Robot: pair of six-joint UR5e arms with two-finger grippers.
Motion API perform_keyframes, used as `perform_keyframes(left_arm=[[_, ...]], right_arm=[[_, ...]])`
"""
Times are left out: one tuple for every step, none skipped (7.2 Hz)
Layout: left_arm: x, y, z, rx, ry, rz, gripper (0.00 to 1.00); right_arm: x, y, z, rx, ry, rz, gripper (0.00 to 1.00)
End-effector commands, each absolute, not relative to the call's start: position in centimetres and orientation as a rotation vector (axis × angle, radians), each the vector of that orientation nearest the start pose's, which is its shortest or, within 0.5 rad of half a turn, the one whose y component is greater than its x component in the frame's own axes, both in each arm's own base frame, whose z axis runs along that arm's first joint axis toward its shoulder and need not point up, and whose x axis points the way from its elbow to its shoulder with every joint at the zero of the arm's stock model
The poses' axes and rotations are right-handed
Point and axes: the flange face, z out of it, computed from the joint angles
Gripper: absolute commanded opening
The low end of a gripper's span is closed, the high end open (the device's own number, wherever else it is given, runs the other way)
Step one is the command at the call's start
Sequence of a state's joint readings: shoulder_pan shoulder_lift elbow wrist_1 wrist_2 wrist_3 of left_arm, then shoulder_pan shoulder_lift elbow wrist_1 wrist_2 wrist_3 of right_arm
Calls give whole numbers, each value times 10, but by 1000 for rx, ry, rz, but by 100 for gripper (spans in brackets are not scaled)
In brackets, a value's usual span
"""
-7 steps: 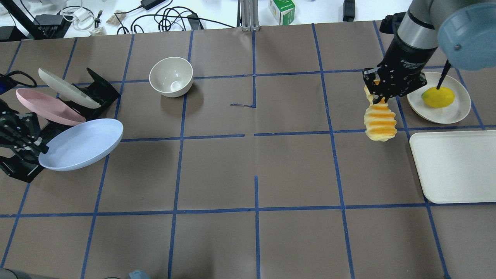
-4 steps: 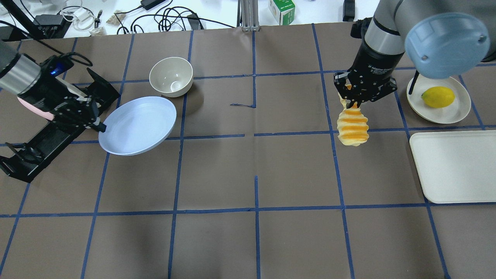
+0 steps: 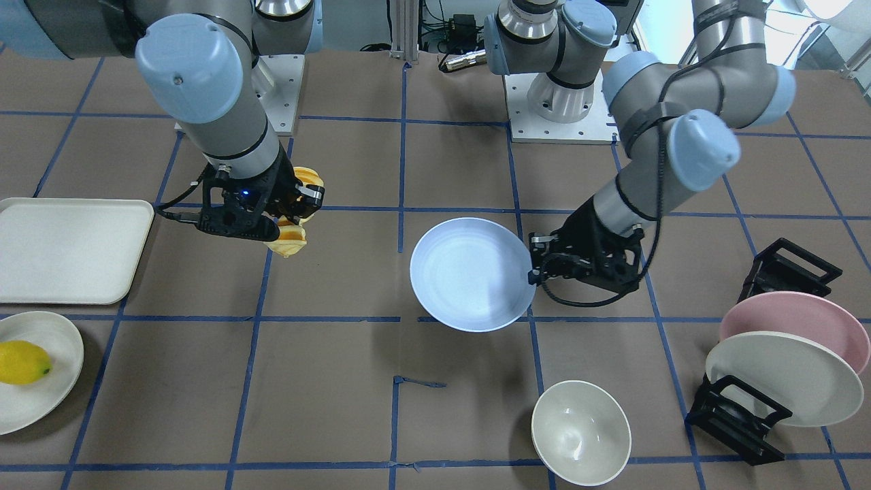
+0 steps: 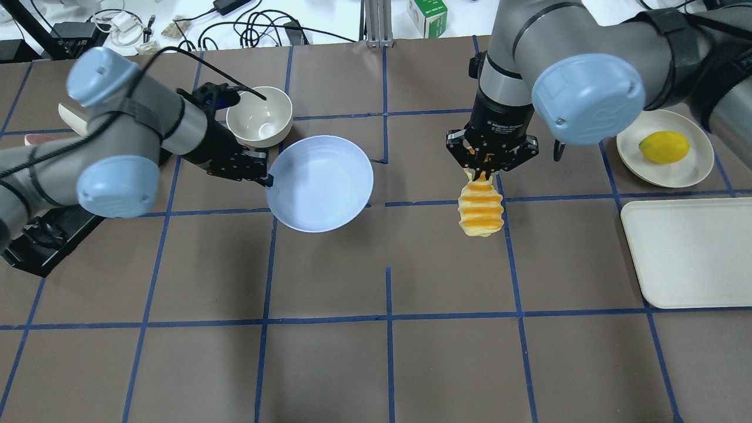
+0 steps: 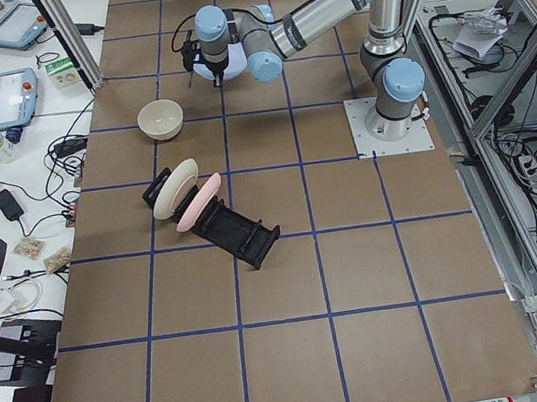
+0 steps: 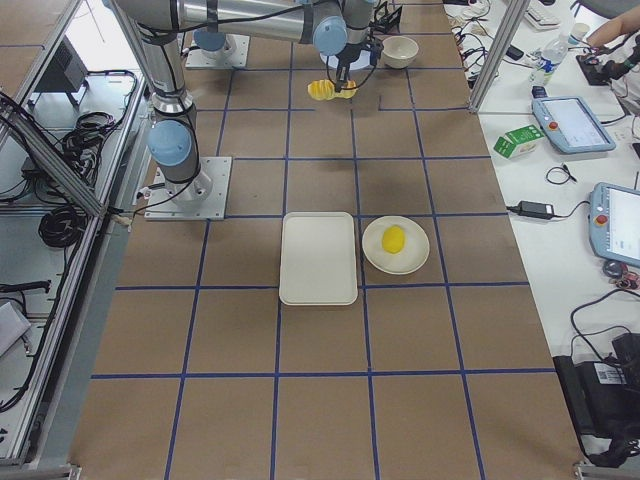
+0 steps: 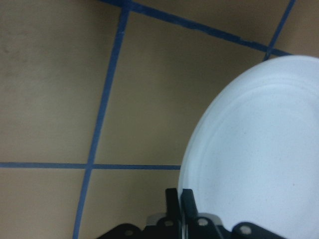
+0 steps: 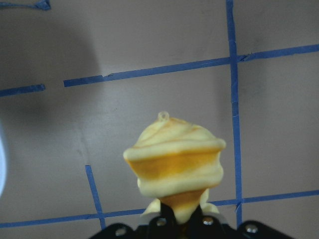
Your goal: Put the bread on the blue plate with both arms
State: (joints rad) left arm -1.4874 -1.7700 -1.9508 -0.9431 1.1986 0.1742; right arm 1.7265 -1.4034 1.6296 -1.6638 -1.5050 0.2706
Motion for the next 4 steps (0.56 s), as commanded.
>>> perform_keyframes(left_arm=[[-169, -532, 227, 215, 3508, -254, 0], [-186, -534, 206, 255, 3527, -238, 0], [-190, -534, 188, 257, 3535, -187, 0], [-191, -536, 175, 253, 3539, -154, 0]], right_arm=[[244, -514, 367, 192, 3074, 219, 0], [261, -523, 358, 249, 3032, 126, 0], [289, -527, 336, 226, 3032, 95, 0], [310, -534, 308, 182, 3033, 96, 0]])
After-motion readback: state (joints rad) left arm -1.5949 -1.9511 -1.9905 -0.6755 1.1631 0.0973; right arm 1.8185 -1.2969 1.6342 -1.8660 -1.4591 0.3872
